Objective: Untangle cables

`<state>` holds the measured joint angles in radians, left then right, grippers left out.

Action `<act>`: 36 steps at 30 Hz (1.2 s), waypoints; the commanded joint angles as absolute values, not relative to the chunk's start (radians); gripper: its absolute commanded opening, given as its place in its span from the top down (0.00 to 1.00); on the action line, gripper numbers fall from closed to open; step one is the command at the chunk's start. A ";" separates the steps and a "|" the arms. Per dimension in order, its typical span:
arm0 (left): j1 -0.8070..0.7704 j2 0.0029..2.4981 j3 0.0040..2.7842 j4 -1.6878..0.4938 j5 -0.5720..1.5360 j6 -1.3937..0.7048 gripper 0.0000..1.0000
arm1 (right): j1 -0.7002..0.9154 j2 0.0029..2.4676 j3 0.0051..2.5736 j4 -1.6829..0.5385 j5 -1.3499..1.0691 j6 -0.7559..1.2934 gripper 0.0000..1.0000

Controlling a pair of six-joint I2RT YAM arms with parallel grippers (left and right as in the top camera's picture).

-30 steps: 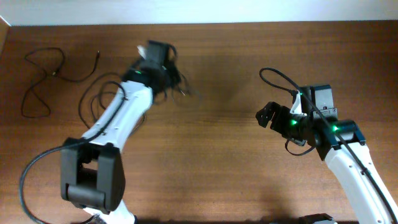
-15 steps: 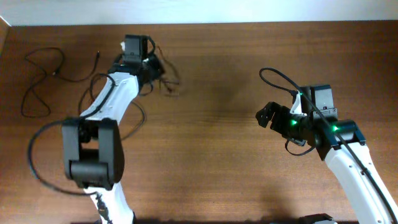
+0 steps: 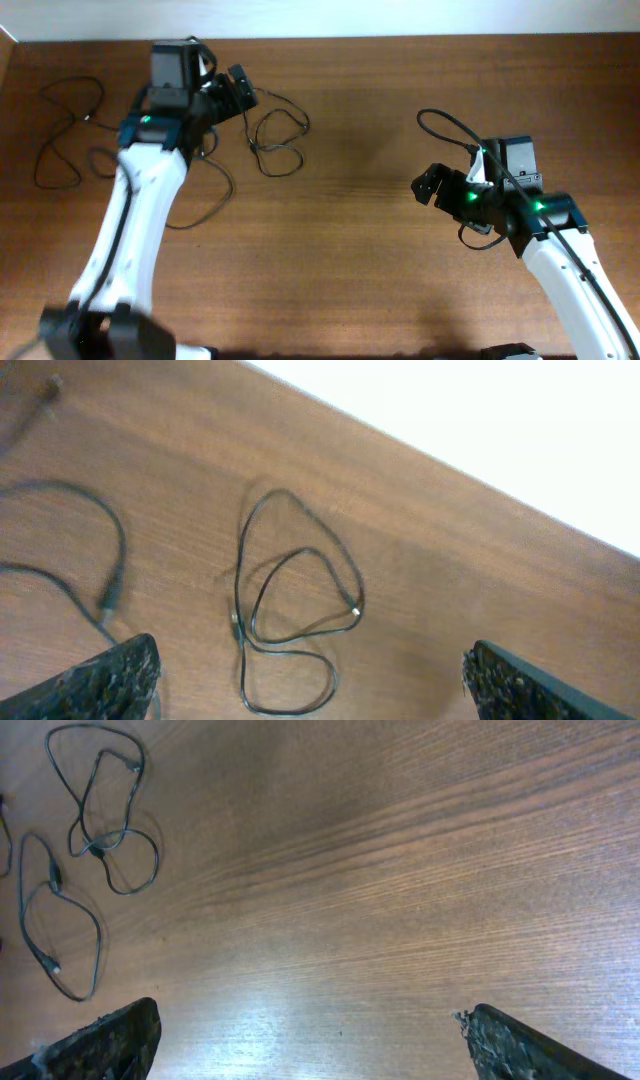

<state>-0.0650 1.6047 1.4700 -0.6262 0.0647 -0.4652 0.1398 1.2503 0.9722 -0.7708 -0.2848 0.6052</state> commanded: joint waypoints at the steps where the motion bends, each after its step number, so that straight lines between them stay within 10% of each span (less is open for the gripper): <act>1: -0.064 1.394 1.474 -0.735 -0.052 -0.423 0.01 | 0.135 1.252 0.976 -0.768 -0.276 0.601 0.02; 14: -0.064 0.603 0.920 -0.834 -0.076 -0.410 0.01 | 0.135 1.252 0.976 -0.768 -0.276 0.601 0.02; 36: -0.062 0.140 0.815 -1.122 -0.095 -0.387 0.01 | 0.135 1.252 0.976 -0.768 -0.276 0.601 0.02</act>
